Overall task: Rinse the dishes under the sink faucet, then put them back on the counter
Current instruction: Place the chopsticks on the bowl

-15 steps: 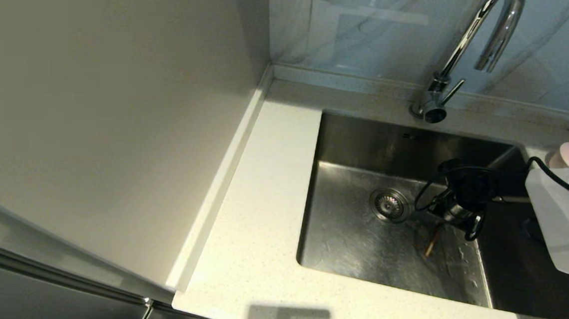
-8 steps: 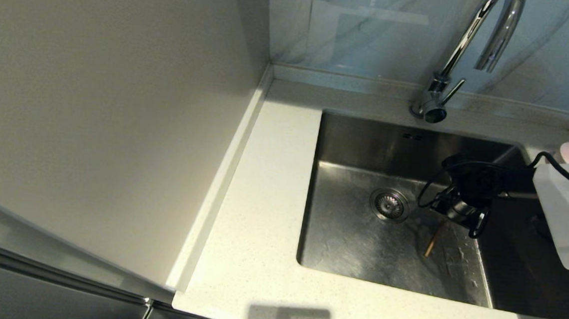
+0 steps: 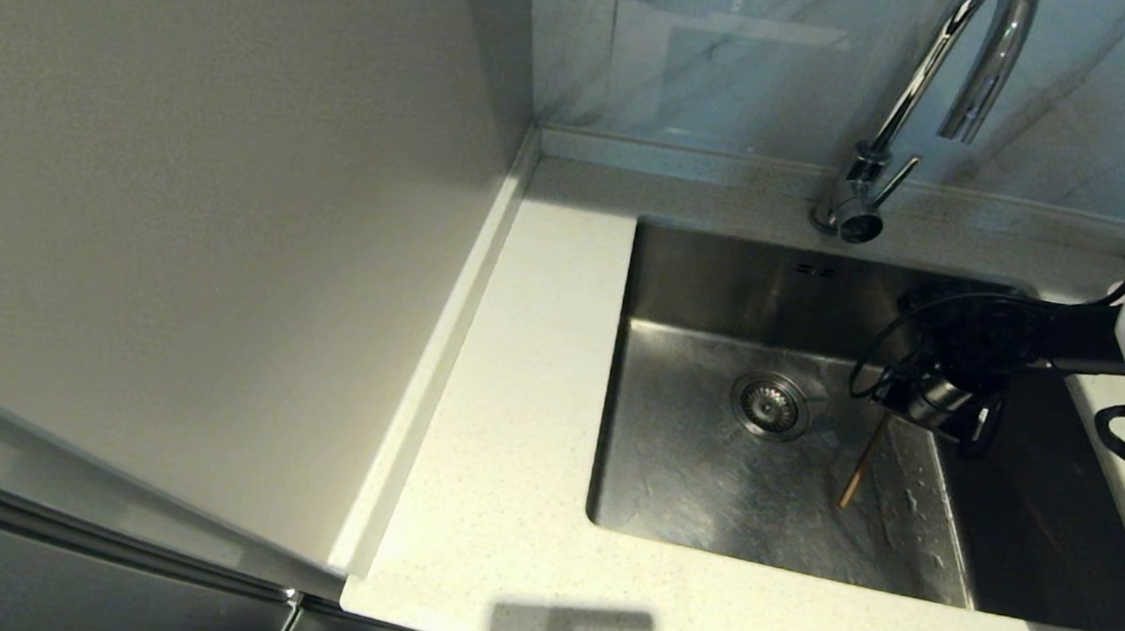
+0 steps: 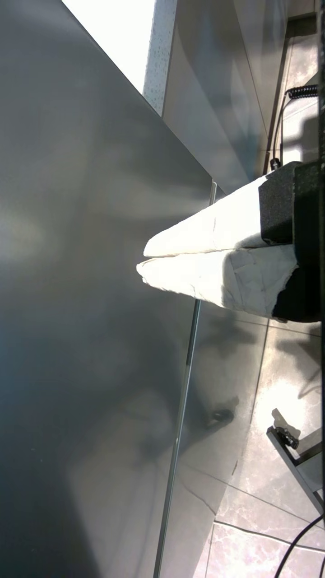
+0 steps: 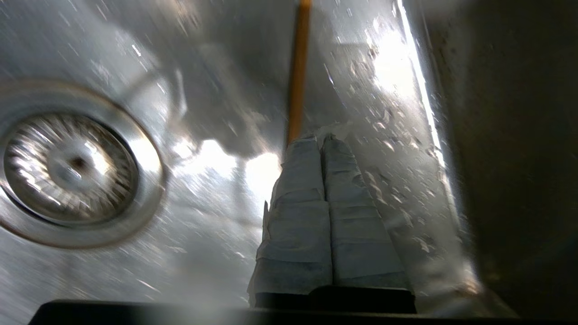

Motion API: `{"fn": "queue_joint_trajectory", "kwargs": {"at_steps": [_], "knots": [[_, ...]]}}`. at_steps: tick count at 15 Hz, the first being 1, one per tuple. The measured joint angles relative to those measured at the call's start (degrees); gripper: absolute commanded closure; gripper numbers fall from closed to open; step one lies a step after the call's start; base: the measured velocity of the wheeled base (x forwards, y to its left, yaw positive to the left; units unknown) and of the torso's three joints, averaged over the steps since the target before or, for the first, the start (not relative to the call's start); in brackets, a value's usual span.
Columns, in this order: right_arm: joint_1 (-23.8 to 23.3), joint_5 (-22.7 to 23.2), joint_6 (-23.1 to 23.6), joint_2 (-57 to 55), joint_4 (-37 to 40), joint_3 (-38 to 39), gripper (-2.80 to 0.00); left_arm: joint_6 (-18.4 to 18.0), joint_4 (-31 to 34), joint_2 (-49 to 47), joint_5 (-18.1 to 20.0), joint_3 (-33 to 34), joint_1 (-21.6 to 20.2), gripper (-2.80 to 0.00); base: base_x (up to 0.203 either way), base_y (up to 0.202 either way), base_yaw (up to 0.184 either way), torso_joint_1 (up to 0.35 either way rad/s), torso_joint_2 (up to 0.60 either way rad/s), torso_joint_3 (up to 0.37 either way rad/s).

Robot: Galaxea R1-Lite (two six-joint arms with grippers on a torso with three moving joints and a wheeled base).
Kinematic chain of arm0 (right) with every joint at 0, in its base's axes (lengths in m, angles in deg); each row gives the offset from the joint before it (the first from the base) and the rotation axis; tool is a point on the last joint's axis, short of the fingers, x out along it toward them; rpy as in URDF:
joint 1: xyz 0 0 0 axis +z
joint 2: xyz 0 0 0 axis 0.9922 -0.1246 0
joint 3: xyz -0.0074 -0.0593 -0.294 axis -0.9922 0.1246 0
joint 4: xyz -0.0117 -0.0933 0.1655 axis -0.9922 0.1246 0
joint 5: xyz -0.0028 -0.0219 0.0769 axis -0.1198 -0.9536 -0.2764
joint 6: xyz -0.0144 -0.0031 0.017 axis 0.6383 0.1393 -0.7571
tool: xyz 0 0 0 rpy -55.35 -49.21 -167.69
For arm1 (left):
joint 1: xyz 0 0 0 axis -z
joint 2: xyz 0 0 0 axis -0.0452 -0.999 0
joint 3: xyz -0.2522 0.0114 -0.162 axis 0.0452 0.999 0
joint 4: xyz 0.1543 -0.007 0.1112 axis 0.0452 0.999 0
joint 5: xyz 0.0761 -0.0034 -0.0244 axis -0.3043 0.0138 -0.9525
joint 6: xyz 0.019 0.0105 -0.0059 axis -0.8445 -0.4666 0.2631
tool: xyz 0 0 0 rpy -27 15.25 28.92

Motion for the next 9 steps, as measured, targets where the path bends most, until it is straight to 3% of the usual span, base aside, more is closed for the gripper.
{"fn": "queue_joint_trajectory", "kwargs": {"at_steps": [1, 2, 3, 9], "knots": [[-0.21, -0.05, 2.03, 0.21, 0.0, 0.17, 0.0, 0.0, 0.02, 0.0, 0.0, 0.0, 0.0, 0.0, 0.0, 0.0, 0.0, 0.0, 0.0, 0.0], [-0.61, -0.02, 3.43, 0.33, -0.02, -0.03, -0.72, 0.0, 0.02, 0.0, 0.0, 0.0, 0.0, 0.0, 0.0, 0.0, 0.0, 0.0, 0.0, 0.0], [-0.8, -0.01, 3.95, 0.44, 0.3, -0.23, -2.8, 0.0, 0.01, 0.0, 0.0, 0.0, -0.01, 0.0, 0.0, 0.0, 0.0, 0.0, 0.0, 0.0], [-1.07, 1.76, 4.41, -1.2, 2.01, -2.88, -2.8, 0.01, 0.0, 0.0, 0.0, 0.0, -0.02, 0.0, 0.0, 0.0, 0.0, 0.0, 0.0, 0.0]]}}
